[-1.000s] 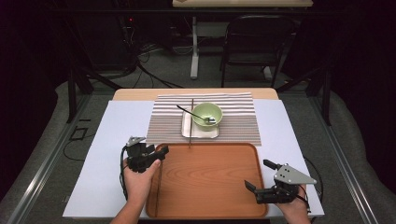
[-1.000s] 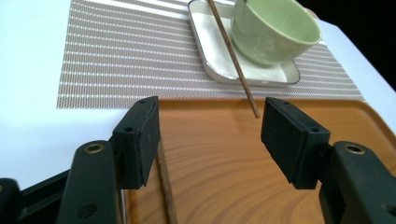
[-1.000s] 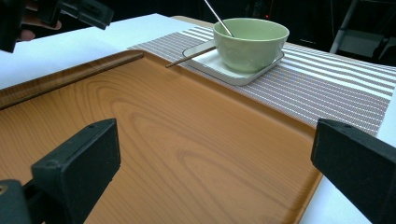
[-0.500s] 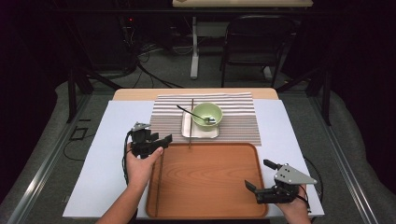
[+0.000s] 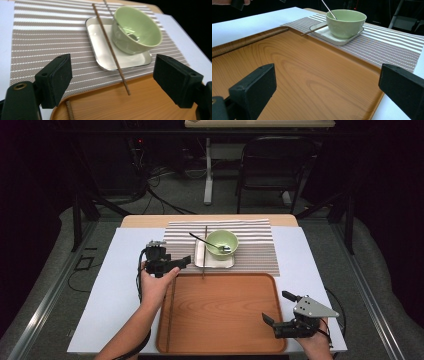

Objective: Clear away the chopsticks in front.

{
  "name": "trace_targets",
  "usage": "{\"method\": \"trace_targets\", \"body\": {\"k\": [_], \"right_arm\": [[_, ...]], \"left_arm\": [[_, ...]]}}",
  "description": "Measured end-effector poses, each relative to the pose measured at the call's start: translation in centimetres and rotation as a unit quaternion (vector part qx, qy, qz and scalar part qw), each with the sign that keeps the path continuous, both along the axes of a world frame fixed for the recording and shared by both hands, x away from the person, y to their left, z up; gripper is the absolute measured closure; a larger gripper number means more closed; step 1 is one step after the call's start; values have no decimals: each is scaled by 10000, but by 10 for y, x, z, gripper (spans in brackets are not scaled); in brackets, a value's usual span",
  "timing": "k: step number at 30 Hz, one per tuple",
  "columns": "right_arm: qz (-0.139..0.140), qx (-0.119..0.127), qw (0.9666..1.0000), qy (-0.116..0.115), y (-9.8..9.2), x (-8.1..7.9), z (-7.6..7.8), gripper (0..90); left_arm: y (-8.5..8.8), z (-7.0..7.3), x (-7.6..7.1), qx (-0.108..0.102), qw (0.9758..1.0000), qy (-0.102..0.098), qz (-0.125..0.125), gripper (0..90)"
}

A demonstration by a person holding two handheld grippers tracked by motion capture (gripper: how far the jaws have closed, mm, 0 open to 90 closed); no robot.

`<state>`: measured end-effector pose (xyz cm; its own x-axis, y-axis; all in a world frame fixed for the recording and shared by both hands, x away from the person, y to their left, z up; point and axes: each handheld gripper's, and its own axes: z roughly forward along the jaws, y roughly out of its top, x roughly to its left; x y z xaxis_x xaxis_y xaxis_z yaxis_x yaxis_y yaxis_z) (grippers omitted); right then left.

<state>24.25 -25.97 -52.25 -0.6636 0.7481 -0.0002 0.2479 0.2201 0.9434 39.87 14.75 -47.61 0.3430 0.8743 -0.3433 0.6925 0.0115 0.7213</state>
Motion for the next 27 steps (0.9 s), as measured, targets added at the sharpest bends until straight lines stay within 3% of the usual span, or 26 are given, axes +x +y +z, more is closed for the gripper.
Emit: {"method": "trace_targets", "body": {"k": [12, 27], "right_arm": [[0, -12, 10000, 2, 0, 0, 0, 12], [27, -22, 10000, -6, 1, 0, 0, 12]], "left_arm": [[-7, -2, 25, 163, 9998, 115, -23, 157], [-12, -5, 42, 129, 9996, 251, 19, 158]]}}
